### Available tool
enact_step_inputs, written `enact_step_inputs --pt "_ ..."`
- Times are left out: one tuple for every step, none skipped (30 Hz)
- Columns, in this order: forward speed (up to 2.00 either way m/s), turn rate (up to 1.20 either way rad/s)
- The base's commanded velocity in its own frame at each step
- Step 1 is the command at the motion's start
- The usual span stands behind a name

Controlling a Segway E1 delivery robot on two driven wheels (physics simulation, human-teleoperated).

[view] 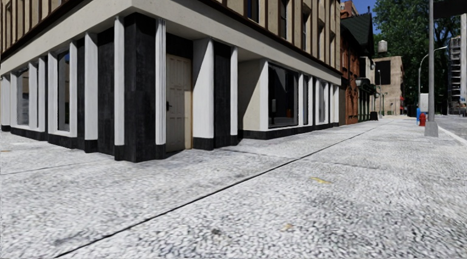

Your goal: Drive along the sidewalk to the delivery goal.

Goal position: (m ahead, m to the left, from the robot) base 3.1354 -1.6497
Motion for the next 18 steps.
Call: enact_step_inputs --pt "1.46 -0.46" --pt "1.45 -0.46" --pt "1.45 -0.46" --pt "1.45 -0.46" --pt "1.45 -0.46" --pt "1.44 -0.46" --pt "1.44 -0.46" --pt "1.44 -0.46" --pt "1.44 -0.46" --pt "1.44 -0.46" --pt "1.44 -0.46" --pt "1.44 -0.46" --pt "1.44 -0.46" --pt "1.44 -0.47" --pt "1.44 -0.49" --pt "1.44 -0.49" --pt "1.44 -0.51" --pt "1.43 -0.56"
